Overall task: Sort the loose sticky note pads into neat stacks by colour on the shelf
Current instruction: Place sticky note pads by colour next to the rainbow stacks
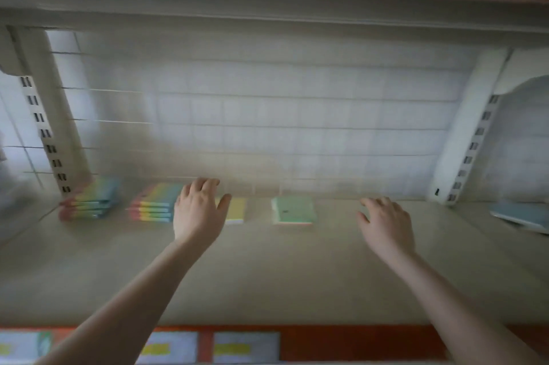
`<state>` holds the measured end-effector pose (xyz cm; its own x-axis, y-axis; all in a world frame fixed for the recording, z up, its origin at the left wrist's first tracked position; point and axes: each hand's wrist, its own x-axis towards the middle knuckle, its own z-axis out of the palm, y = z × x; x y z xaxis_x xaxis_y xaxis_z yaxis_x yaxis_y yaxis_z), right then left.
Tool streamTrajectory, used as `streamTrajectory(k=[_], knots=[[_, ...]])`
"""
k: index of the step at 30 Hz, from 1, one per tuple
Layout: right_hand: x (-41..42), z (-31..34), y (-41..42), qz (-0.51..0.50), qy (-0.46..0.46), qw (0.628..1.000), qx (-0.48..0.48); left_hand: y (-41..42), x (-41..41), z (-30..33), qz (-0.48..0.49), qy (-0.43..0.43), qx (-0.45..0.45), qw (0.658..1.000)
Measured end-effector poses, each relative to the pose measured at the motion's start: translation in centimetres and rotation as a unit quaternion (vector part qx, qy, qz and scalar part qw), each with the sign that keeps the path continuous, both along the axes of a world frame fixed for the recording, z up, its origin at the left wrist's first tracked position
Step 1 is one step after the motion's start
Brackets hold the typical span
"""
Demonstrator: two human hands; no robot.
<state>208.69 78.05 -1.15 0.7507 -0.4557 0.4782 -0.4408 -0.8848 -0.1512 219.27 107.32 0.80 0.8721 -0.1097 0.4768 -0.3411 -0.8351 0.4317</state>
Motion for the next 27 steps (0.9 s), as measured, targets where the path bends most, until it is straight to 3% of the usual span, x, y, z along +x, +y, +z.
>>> streamTrajectory(k=[4, 14, 27], knots=[[-4.9, -0.2, -6.1, -0.022, 0.047, 0.999, -0.008, -6.9, -3.9, -0.6, -0.036, 0.008, 0.012, 0.999], [-13.1, -1.2, -13.6, -0.097, 0.052, 0.993, 0.037, -16.8, -8.4, -0.3, -0.125, 0.013, 0.039, 0.991], [-22.4, -0.2, -29.0, -0.140, -0.002, 0.990, 0.031, -34.1, -14.1, -0.8, -0.204, 0.032, 0.057, 0.977]])
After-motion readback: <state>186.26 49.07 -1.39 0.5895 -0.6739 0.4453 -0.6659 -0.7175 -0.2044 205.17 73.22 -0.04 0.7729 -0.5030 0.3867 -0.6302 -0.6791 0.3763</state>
